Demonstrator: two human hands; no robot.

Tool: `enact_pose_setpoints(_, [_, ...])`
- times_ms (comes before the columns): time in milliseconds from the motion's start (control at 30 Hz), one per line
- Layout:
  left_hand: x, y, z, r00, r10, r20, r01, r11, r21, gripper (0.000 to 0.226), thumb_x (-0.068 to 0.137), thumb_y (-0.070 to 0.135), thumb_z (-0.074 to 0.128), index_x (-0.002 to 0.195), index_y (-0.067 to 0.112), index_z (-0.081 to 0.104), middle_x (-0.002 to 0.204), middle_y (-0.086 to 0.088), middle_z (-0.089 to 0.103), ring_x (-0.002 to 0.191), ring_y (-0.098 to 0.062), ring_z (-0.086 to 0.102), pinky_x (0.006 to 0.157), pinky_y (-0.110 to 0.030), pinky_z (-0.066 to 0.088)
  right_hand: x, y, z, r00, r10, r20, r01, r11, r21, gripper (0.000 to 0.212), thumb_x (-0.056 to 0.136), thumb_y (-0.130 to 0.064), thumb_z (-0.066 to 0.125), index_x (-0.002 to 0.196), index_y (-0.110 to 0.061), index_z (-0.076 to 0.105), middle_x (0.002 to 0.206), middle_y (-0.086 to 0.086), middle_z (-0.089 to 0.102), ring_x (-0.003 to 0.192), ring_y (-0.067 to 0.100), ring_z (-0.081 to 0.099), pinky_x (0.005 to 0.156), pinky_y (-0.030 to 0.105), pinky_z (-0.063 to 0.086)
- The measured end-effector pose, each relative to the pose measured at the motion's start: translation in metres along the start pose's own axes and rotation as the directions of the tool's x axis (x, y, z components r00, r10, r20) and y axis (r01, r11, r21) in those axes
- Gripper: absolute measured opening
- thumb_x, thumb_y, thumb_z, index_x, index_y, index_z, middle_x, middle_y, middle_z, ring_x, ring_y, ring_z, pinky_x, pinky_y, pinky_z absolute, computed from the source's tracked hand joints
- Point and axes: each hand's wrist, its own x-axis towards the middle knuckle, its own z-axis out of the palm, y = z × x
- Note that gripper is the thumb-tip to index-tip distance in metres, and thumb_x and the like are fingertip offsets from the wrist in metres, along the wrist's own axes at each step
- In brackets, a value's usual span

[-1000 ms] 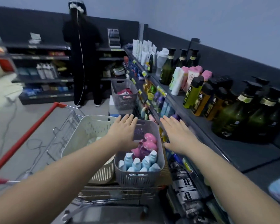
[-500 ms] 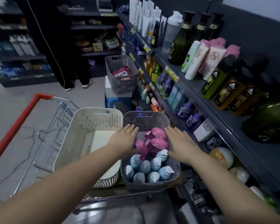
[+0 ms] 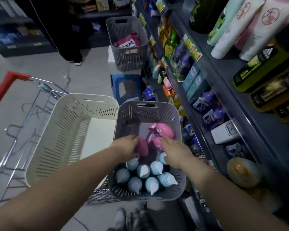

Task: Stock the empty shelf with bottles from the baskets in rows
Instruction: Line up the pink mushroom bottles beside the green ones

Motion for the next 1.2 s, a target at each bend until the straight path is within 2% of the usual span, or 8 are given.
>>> enact_pose_setpoints(233, [0.044,0.019,0.024,0.984,-0.155,0.085,0.171,0.958,-0.231,0.076,0.083,0.044,0.064,0.148,0.031,0.027,0.145,-0.01,0.036,0.122,-0.038,0.053,0.098,-0.047,0.047,0.038,0.004,0.023,0.987,0.096,-0.133,-0.095,0.995,0.011,0.046,0.09,-0.018,0.06,0.133,-0.012,0.045,0.13,0.011,0.047,0.114,0.034,0.054,0.089,0.041,0.047])
enact_pose_setpoints(333, [0.054,0.026,0.04,0.979,-0.18,0.095,0.2,0.938,-0.282,0.076,0.079,0.037,0.068,0.144,0.032,0.029,0.143,-0.012,0.032,0.115,-0.04,0.057,0.094,-0.046,0.049,0.044,0.005,0.045,0.953,0.141,-0.268,-0.143,0.99,0.011,0.039,0.068,-0.008,0.076,0.105,-0.009,0.066,0.099,0.013,0.059,0.081,0.034,0.063,0.064,0.039,0.054])
enact_pose_setpoints(400, [0.061,0.028,0.047,0.982,-0.17,0.082,0.185,0.953,-0.242,0.077,0.079,0.029,0.07,0.144,0.031,0.029,0.15,-0.013,0.024,0.116,-0.041,0.055,0.093,-0.046,0.05,0.047,0.011,0.053,0.926,0.138,-0.352,-0.155,0.988,-0.021,0.037,0.061,-0.006,0.073,0.098,-0.01,0.069,0.088,0.011,0.06,0.069,0.031,0.062,0.058,0.036,0.053])
enact_pose_setpoints(533, [0.076,0.025,0.039,0.996,-0.094,0.004,0.094,0.995,0.026,0.062,0.089,0.02,0.061,0.144,0.027,0.034,0.161,-0.002,0.017,0.127,-0.037,0.047,0.098,-0.043,0.042,0.056,0.011,0.054,0.928,0.115,-0.353,-0.126,0.992,-0.009,0.042,0.074,-0.006,0.046,0.111,-0.011,0.065,0.097,0.012,0.061,0.078,0.034,0.062,0.068,0.04,0.054])
enact_pose_setpoints(700, [0.079,0.018,0.031,1.0,-0.003,0.0,0.003,0.966,0.259,0.041,0.095,0.036,0.053,0.134,0.027,0.045,0.133,0.0,0.05,0.118,-0.031,0.053,0.091,-0.039,0.041,0.05,0.016,0.056,0.963,0.104,-0.25,-0.081,0.992,0.099,0.061,0.085,-0.013,0.064,0.14,-0.019,0.04,0.133,0.006,0.051,0.114,0.032,0.049,0.098,0.04,0.041])
enact_pose_setpoints(867, [0.073,0.001,0.011,0.988,0.143,-0.066,-0.133,0.982,0.132,0.064,0.08,0.058,0.065,0.134,0.03,0.046,0.127,0.001,0.051,0.118,-0.029,0.052,0.095,-0.039,0.042,0.033,0.023,0.036,0.94,0.185,-0.287,-0.056,0.912,0.406,0.062,0.08,-0.03,0.076,0.134,-0.02,0.047,0.129,0.004,0.057,0.116,0.027,0.047,0.1,0.037,0.04])
enact_pose_setpoints(1000, [0.061,-0.011,-0.012,0.978,0.198,-0.065,-0.206,0.964,-0.17,0.065,0.078,0.057,0.07,0.134,0.03,0.048,0.124,0.002,0.049,0.111,-0.024,0.056,0.094,-0.038,0.046,0.015,0.029,0.016,0.903,0.319,-0.288,0.023,0.632,0.775,0.06,0.068,-0.024,0.088,0.121,-0.03,0.059,0.111,-0.009,0.057,0.1,0.012,0.06,0.089,0.033,0.052])
enact_pose_setpoints(1200, [0.043,-0.019,-0.047,0.945,0.29,-0.15,-0.324,0.885,-0.335,0.064,0.077,0.055,0.073,0.131,0.028,0.053,0.117,0.004,0.05,0.104,-0.015,0.055,0.091,-0.031,0.045,-0.017,0.037,-0.019,0.905,0.3,-0.302,0.105,0.53,0.841,0.061,0.067,-0.016,0.09,0.119,-0.032,0.063,0.121,-0.01,0.054,0.104,0.002,0.06,0.088,0.025,0.056])
